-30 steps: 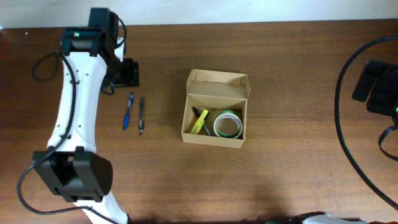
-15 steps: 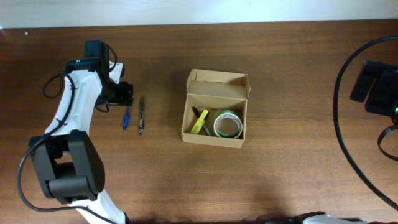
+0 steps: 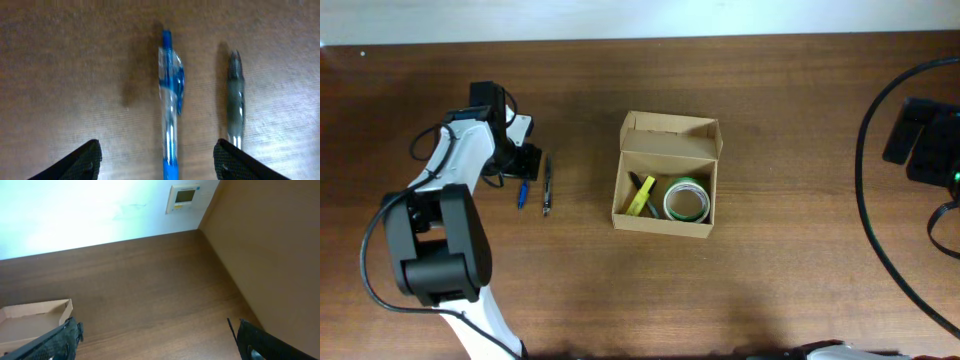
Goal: Pack container
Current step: 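Move the left gripper back over the blue pen, then grasp the blue pen with the left gripper and lift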
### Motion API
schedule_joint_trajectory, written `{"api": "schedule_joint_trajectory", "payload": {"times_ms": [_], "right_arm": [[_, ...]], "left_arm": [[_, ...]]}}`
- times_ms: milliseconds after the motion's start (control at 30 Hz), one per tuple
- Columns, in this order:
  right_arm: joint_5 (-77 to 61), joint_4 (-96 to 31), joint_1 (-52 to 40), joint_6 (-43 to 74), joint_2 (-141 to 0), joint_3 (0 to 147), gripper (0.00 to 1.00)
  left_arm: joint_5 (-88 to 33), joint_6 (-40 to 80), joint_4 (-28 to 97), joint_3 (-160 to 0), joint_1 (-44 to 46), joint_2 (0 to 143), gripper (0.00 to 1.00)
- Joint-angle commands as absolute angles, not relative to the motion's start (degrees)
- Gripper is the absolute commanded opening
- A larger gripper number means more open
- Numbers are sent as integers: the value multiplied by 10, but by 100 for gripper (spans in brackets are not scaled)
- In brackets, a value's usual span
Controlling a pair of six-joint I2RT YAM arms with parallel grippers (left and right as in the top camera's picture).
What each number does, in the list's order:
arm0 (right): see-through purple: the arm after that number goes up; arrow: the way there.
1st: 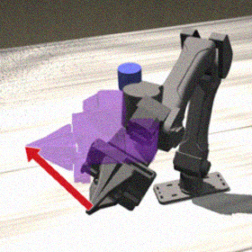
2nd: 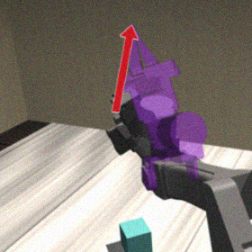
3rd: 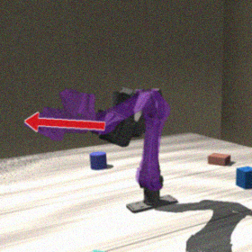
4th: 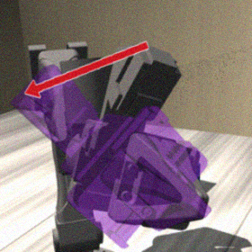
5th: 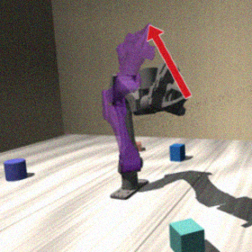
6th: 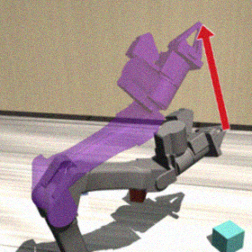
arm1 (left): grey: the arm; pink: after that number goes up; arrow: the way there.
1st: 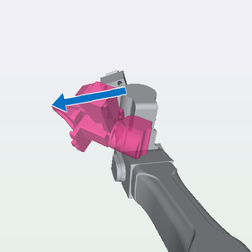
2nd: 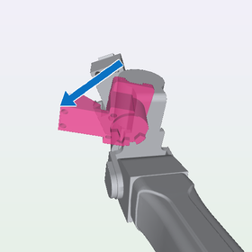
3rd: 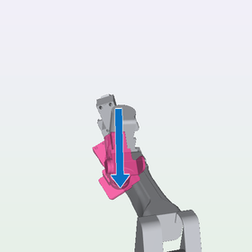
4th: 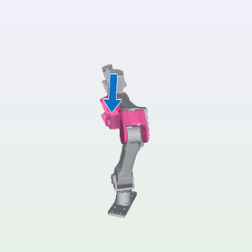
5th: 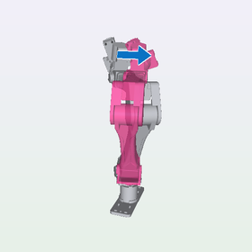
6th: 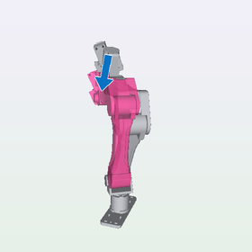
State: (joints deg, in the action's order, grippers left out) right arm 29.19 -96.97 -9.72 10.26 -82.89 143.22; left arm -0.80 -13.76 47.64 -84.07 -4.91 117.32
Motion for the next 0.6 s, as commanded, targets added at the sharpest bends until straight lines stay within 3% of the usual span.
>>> {"api": "schedule_joint_trajectory", "payload": {"times_ms": [0,400,567], "right_arm": [[289,-973,-93,99,-829,1430,99],[289,-973,-93,94,-829,1430,99],[289,-973,-93,94,-829,1430,99]], "left_arm": [[-11,-151,467,-837,-50,1191,70],[-11,-150,441,-837,-50,1231,63],[-11,-142,432,-837,-50,1231,34]]}}
